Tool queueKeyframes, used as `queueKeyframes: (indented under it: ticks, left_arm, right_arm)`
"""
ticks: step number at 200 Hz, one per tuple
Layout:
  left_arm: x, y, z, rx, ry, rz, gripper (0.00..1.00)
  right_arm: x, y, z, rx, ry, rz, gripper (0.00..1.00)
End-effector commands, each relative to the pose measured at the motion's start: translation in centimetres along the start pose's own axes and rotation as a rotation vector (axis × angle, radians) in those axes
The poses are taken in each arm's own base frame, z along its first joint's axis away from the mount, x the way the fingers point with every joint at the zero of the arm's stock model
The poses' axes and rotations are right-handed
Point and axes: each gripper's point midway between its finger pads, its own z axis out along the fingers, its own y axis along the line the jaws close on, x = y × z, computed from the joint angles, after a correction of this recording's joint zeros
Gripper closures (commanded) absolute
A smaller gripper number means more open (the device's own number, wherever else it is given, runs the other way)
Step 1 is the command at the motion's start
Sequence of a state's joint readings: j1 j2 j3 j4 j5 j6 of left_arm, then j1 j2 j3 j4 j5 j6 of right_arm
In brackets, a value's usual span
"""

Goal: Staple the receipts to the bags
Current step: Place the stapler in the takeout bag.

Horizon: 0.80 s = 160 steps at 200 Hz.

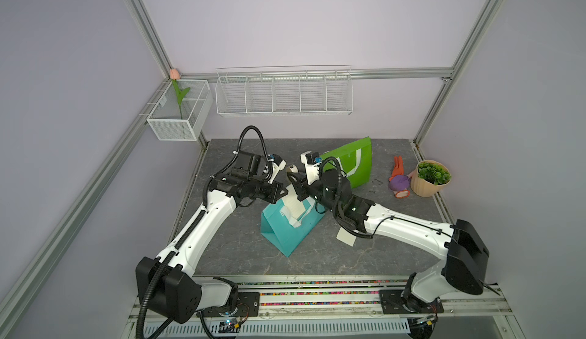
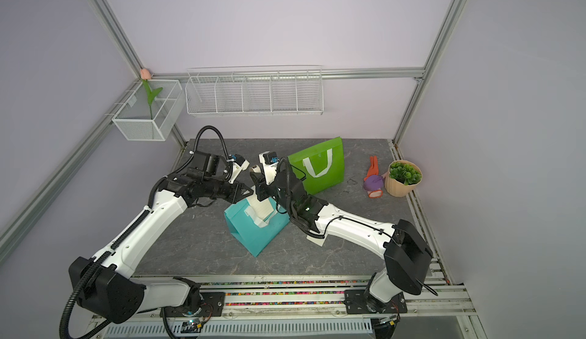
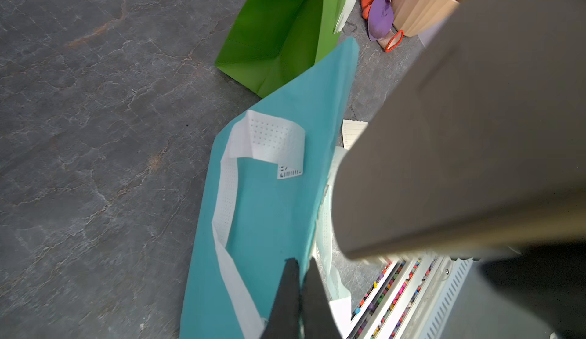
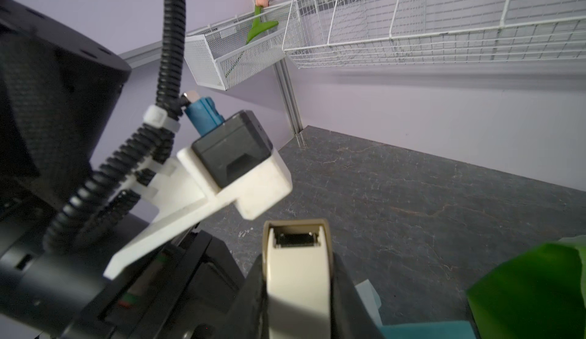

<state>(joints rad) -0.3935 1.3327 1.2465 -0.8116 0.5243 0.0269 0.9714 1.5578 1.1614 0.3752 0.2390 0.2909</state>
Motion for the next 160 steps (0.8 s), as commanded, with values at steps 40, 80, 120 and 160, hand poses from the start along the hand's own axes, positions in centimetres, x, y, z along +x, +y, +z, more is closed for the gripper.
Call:
queueKeyframes:
  ticks: [40,80,120,160]
  left_arm:
    - [-0.9,-0.3,-0.1,0.005,-0.031,-0.008,1.0]
    - [-1.3,-0.2,-0.3,0.001,-0.046,-0.015,1.0]
    - [-1.3,0.4,-0.3,-0.016,-0.05,-0.035,1.0]
    - [-1.5,0.3,-0.7,-0.008,-0.07,-0.042,1.0]
  right_arm:
    - [-1.2,0.2,1.2,0.02,-0.081,-0.018,0.93]
    - [0.5,0.1,1.3,0.035,-0.059,-0.03,0.93]
    - [1.2,0.3,0.8,0.064,-0.053,-0.062,0.93]
    - [2.1,0.0,0.7,0.094,-0.039,-0.088,0.93]
